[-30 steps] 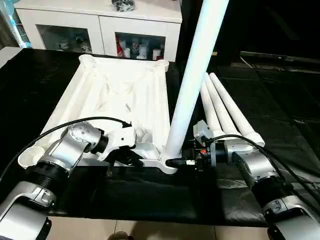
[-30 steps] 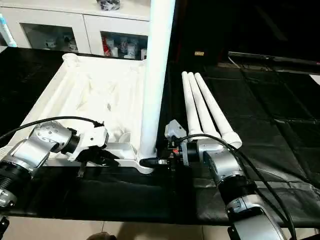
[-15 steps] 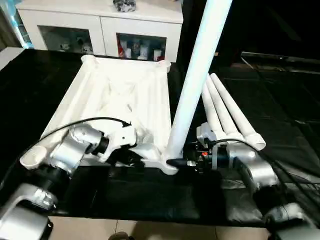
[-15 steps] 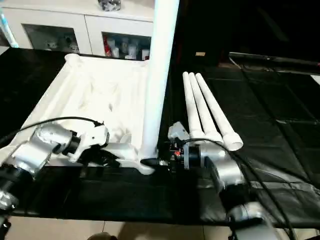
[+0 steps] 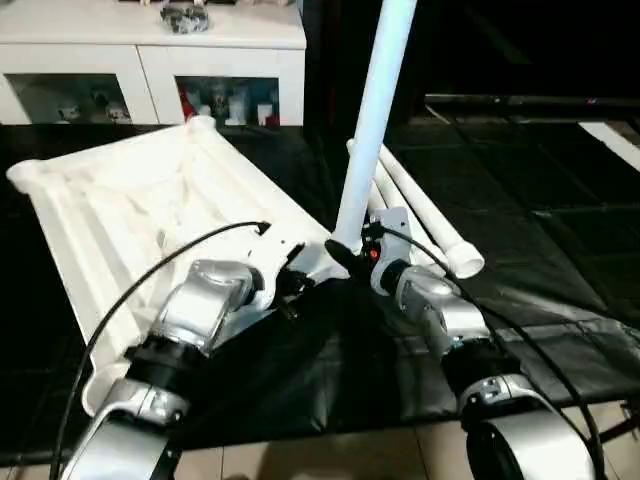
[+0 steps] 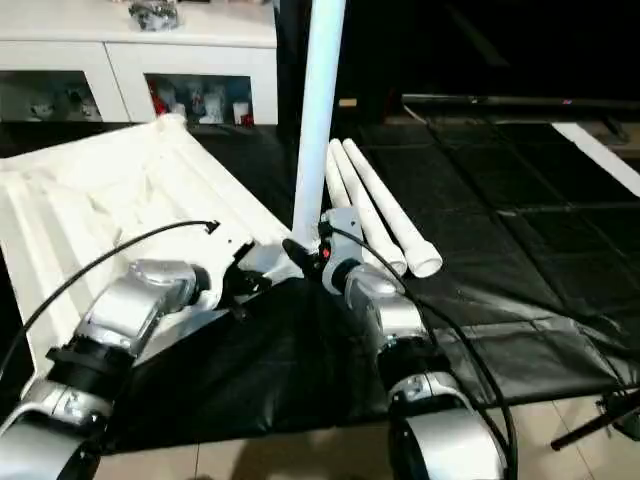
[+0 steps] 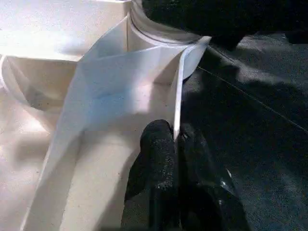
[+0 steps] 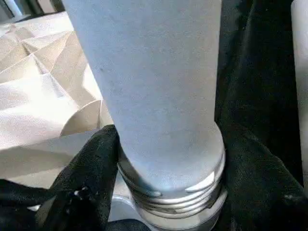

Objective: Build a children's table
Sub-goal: Rotate leg to tighten

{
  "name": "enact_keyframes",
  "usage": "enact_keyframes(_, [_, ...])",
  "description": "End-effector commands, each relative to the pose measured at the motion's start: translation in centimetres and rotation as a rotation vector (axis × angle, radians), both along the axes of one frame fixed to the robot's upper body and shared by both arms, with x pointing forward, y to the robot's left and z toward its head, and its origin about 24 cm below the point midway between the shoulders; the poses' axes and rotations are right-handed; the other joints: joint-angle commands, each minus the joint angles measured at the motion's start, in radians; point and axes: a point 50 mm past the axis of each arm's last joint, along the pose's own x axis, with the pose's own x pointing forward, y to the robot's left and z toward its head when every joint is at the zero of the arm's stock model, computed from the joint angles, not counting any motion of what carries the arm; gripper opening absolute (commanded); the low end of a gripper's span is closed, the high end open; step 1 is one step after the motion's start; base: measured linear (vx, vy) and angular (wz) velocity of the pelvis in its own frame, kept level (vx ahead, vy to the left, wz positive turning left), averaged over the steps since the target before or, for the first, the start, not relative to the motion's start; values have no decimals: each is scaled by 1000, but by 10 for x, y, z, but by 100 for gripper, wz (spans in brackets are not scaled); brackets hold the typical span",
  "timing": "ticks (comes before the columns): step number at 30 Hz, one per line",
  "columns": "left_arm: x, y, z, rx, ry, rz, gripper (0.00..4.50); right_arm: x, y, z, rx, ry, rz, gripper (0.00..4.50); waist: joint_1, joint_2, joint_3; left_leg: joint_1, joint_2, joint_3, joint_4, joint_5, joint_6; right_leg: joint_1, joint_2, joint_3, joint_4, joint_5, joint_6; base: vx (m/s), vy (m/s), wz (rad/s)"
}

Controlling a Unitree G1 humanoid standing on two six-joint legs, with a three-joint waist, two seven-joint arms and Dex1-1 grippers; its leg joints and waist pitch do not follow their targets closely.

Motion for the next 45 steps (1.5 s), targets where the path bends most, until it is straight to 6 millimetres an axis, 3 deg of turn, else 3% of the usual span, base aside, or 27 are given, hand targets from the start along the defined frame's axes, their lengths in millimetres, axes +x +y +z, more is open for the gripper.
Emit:
enact_keyframes(1, [8,-15,30,-57,-157,-47,0,-24,35,-24,55,124,151,350,7,8,-61,13,60,-32,-84,-386,-20,27,-81,59,-85,-363,-158,0,0,0])
enact_keyframes(4, [9,-1,26,-1,-168,-33,0,-21,30,-20,42,71,136,389,8,6,-65,8,59,-29,-81,-335,-6,31,-79,59,-79,-331,-166,0,0,0])
enact_keyframes(5, [8,6,24,16,-166,-37,0,-20,26,-18,18,30,131,394,9,-3,-68,3,59,-26,-79,-302,4,34,-80,60,-75,-305,-171,0,0,0])
enact_keyframes(8, [5,16,22,41,-162,-47,0,-19,19,-16,16,-7,140,426,14,1,-76,-3,60,-23,-72,-197,23,38,-77,59,-55,-173,-204,0,0,0])
enact_keyframes(9, [3,20,20,51,-162,-72,0,-20,14,-14,52,-10,144,429,13,-5,-76,-7,61,-21,-70,-170,43,42,-76,59,-50,-129,-217,0,0,0])
enact_keyframes(10, [1,23,19,56,-159,-81,0,-20,12,-13,72,-14,141,429,14,-3,-76,-6,62,-20,-69,-163,49,41,-76,59,-48,-117,-224,0,0,0])
enact_keyframes(11, [-2,30,17,63,-156,-127,0,-21,5,-8,74,-64,167,437,15,1,-73,-1,64,-18,-69,-165,58,37,-75,59,-49,-116,-228,0,0,0])
enact_keyframes(14, [-8,41,13,79,-141,-218,0,-22,-6,1,89,-134,206,445,18,1,-71,1,65,-18,-71,-175,58,36,-73,59,-50,-133,-225,0,0,0])
enact_keyframes(18, [-13,50,10,96,-119,-289,0,-23,-14,7,75,-146,267,445,22,6,-67,8,68,-19,-77,-233,26,30,-70,60,-56,-201,-213,0,0,0])
enact_keyframes(20, [-16,57,9,100,-100,-356,0,-26,-19,15,46,-189,382,445,28,5,-66,12,69,-19,-79,-263,8,27,-72,61,-57,-227,-201,0,0,0])
enact_keyframes(26, [-24,64,11,121,-62,-523,0,-34,-28,19,-73,-207,615,445,37,-2,-66,12,69,-17,-79,-254,-3,27,-73,63,-52,-201,-203,0,0,0])
enact_keyframes(27, [-26,65,12,120,-55,-550,0,-36,-30,19,-89,-205,649,445,40,-8,-67,9,68,-17,-77,-241,3,31,-75,62,-50,-196,-205,0,0,0])
enact_keyframes(29, [-27,64,13,118,-48,-576,0,-37,-32,20,-103,-201,681,445,44,-6,-67,11,70,-14,-76,-225,6,28,-75,64,-49,-180,-209,0,0,0])
enact_keyframes(33, [-31,59,16,104,-21,-706,0,-34,-40,29,-87,-186,795,445,59,-16,-67,13,72,-11,-74,-216,12,28,-76,62,-47,-185,-214,0,0,0])
enact_keyframes(35, [-34,58,16,107,-4,-757,0,-34,-40,30,-86,-176,845,445,62,-13,-67,12,73,-12,-74,-226,11,28,-75,60,-46,-200,-214,0,0,0])
enact_keyframes(45, [-30,57,18,148,-8,-815,0,-39,-40,27,-97,-91,1035,350,77,-25,-67,15,75,-13,-75,-282,-24,24,-80,61,-49,-267,-199,0,0,0])
